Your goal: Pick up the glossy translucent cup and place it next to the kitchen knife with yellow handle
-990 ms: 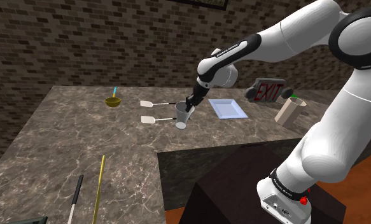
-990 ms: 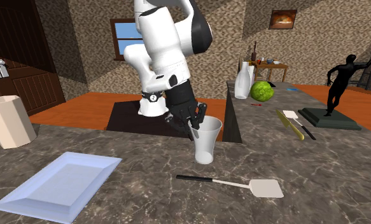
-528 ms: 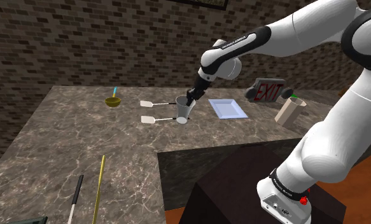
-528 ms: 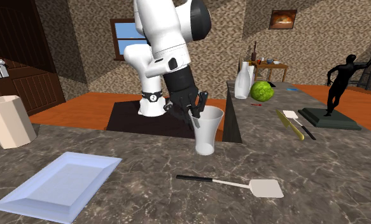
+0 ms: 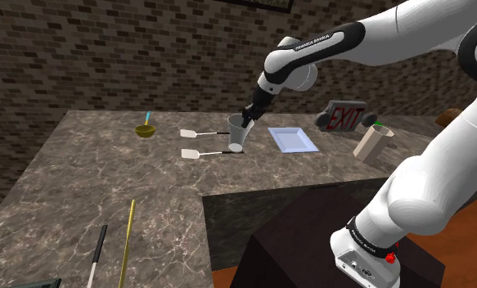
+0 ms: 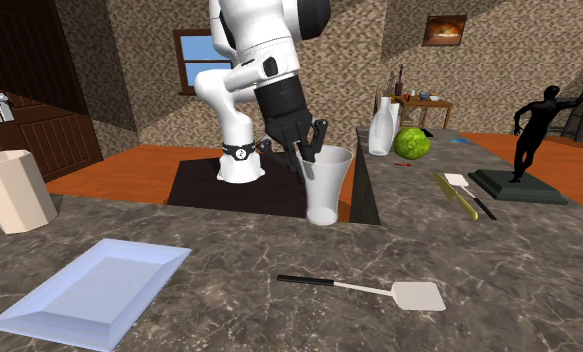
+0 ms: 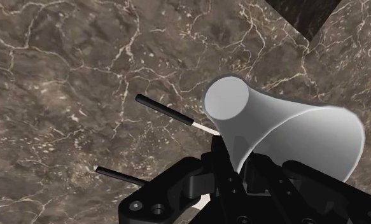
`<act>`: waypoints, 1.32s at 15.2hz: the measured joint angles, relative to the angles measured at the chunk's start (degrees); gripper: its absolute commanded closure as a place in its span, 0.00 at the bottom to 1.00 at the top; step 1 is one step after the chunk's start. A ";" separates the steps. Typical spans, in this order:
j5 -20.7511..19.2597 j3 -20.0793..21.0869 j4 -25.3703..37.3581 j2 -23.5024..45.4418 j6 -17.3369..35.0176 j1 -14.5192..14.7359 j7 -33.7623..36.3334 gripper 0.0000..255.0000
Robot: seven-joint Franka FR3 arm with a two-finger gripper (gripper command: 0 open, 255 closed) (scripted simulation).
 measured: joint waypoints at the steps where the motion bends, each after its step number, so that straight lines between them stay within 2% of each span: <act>1: -0.30 0.01 0.34 -0.33 -0.61 -0.01 0.39 1.00; 20: -4.80 0.33 8.21 -6.22 -13.44 -0.36 6.76 1.00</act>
